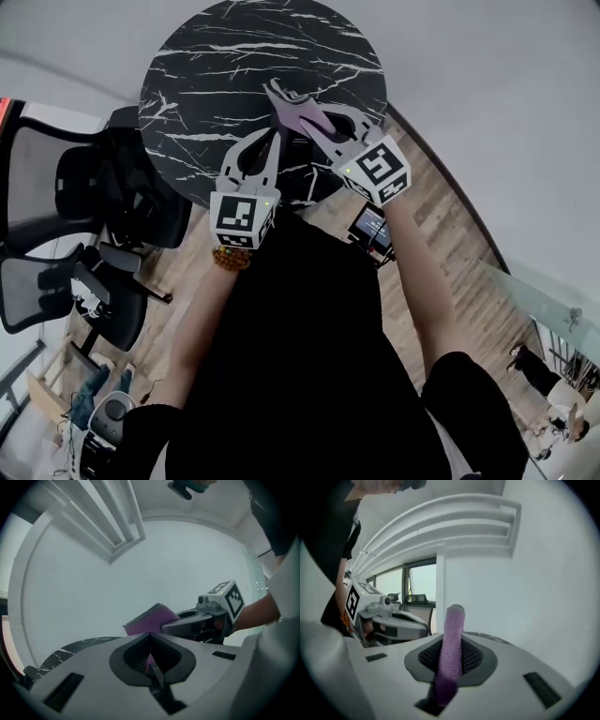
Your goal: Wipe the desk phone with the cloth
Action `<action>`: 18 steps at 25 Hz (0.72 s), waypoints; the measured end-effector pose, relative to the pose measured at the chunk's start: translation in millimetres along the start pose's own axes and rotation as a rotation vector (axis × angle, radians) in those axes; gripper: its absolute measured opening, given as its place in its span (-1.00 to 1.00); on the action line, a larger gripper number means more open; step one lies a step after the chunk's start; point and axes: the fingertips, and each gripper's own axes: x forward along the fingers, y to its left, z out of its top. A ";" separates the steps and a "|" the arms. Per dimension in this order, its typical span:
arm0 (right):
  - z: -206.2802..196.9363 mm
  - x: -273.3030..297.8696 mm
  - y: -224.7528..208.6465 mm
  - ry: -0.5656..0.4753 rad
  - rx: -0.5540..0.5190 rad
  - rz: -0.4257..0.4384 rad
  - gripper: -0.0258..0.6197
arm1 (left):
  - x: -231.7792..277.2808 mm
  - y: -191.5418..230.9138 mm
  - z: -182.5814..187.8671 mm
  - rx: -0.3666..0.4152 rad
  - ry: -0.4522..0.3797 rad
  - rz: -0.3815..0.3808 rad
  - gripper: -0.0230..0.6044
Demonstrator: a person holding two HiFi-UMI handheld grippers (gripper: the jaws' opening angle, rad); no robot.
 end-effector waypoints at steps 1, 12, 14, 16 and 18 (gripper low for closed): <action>19.2 -7.5 1.5 -0.055 -0.014 -0.034 -0.74 | 0.2 -0.7 9.1 0.007 -0.020 -0.002 -0.88; 65.4 -57.0 18.7 -0.325 0.054 -0.406 -0.74 | -4.6 6.7 55.5 0.062 -0.122 0.035 -0.89; 54.3 -58.9 22.8 -0.303 0.064 -0.423 -0.74 | -8.4 7.3 50.1 0.058 -0.112 0.042 -0.88; 47.0 -59.7 25.6 -0.291 0.076 -0.422 -0.74 | -12.4 7.5 44.6 0.054 -0.101 0.047 -0.88; 44.0 -59.9 27.8 -0.289 0.091 -0.416 -0.74 | -15.6 6.5 40.2 0.052 -0.091 0.048 -0.88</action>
